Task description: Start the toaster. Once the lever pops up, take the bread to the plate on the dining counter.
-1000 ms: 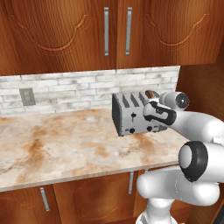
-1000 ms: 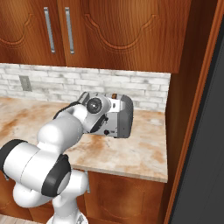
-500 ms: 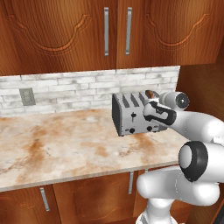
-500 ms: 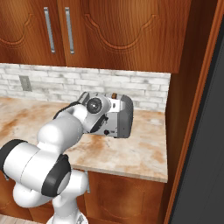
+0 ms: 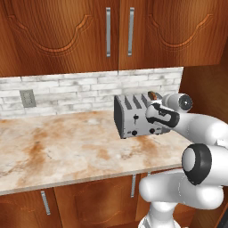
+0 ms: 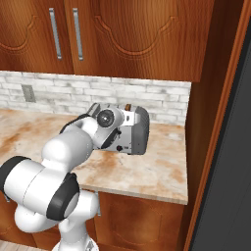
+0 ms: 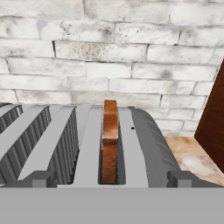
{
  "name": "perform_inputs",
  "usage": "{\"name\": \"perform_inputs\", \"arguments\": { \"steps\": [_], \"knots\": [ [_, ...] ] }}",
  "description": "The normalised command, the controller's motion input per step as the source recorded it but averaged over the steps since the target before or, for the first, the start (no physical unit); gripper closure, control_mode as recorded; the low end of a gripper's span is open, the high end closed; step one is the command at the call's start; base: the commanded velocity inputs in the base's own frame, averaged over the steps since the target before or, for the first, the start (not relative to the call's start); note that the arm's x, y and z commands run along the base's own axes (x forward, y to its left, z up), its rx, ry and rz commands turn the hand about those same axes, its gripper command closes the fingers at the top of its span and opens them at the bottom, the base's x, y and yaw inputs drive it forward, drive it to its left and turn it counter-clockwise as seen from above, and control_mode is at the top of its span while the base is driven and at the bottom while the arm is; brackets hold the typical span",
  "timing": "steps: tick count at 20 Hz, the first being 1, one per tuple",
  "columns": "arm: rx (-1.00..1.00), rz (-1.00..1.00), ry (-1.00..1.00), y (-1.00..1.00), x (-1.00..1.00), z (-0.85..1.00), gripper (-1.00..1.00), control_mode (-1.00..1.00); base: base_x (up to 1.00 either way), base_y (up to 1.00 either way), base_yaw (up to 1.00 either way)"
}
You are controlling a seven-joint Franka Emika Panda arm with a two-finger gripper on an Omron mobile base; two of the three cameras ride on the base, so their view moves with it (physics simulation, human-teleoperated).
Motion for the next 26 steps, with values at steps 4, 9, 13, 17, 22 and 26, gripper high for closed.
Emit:
{"name": "perform_inputs", "arguments": {
  "steps": [4, 9, 13, 17, 22, 26],
  "knots": [
    [0.00, 0.00, 0.00, 0.00, 0.00, 0.00, -1.00, -1.00, 0.00, 0.00, 0.00],
    [0.00, 0.00, 0.00, 0.00, 0.00, 0.00, -1.00, -1.00, 0.00, 0.00, 0.00],
    [0.00, 0.00, 0.00, 0.00, 0.00, 0.00, -1.00, -1.00, 0.00, 0.00, 0.00],
    [0.00, 0.00, 0.00, 0.00, 0.00, 0.00, -1.00, -1.00, 0.00, 0.00, 0.00],
    [0.00, 0.00, 0.00, 0.00, 0.00, 0.00, -1.00, -1.00, 0.00, 0.00, 0.00],
    [0.00, 0.00, 0.00, 0.00, 0.00, 0.00, -1.00, -1.00, 0.00, 0.00, 0.00]
  ]
}}
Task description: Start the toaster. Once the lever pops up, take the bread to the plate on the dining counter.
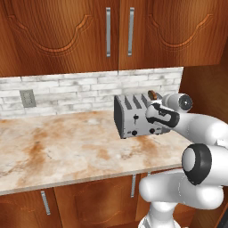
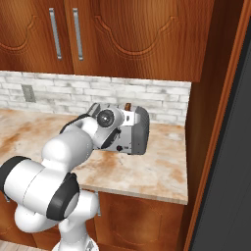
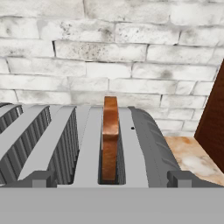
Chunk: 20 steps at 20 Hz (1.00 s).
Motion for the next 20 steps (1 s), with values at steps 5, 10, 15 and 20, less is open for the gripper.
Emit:
{"name": "perform_inputs", "arguments": {
  "steps": [5, 10, 15, 20],
  "knots": [
    [0.00, 0.00, 0.00, 0.00, 0.00, 0.00, -1.00, -1.00, 0.00, 0.00, 0.00],
    [0.00, 0.00, 0.00, 0.00, 0.00, 0.00, -1.00, -1.00, 0.00, 0.00, 0.00],
    [0.00, 0.00, 0.00, 0.00, 0.00, 0.00, -1.00, -1.00, 0.00, 0.00, 0.00],
    [0.00, 0.00, 0.00, 0.00, 0.00, 0.00, -1.00, -1.00, 0.00, 0.00, 0.00]
  ]
}}
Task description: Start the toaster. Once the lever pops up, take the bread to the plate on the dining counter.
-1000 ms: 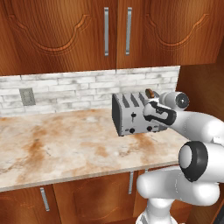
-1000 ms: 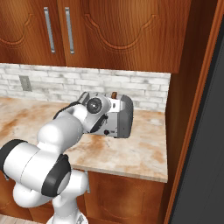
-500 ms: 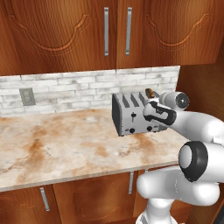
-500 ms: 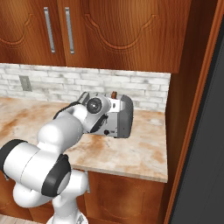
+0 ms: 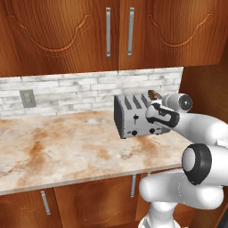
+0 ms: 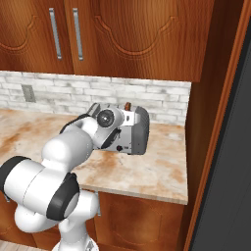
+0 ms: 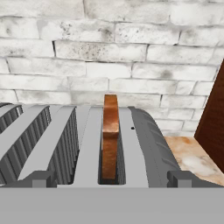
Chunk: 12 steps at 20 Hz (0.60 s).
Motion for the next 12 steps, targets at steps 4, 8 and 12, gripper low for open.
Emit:
{"name": "perform_inputs", "arguments": {
  "steps": [4, 8, 12],
  "knots": [
    [0.00, 0.00, 0.00, 0.00, 0.00, 0.00, -1.00, -1.00, 0.00, 0.00, 0.00],
    [0.00, 0.00, 0.00, 0.00, 0.00, 0.00, -1.00, -1.00, 0.00, 0.00, 0.00],
    [0.00, 0.00, 0.00, 0.00, 0.00, 0.00, -1.00, -1.00, 0.00, 0.00, 0.00]
  ]
}}
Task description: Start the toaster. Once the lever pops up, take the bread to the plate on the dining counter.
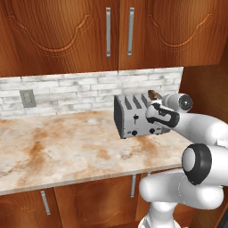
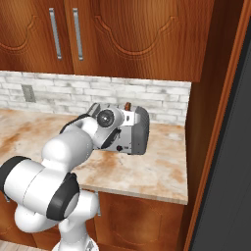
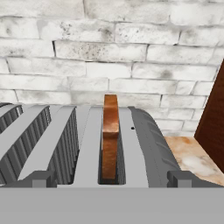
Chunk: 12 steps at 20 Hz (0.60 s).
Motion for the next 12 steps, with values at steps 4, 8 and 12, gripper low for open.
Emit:
{"name": "perform_inputs", "arguments": {
  "steps": [4, 8, 12],
  "knots": [
    [0.00, 0.00, 0.00, 0.00, 0.00, 0.00, -1.00, -1.00, 0.00, 0.00, 0.00],
    [0.00, 0.00, 0.00, 0.00, 0.00, 0.00, -1.00, -1.00, 0.00, 0.00, 0.00],
    [0.00, 0.00, 0.00, 0.00, 0.06, 0.00, -1.00, -1.00, 0.00, 0.00, 0.00]
  ]
}}
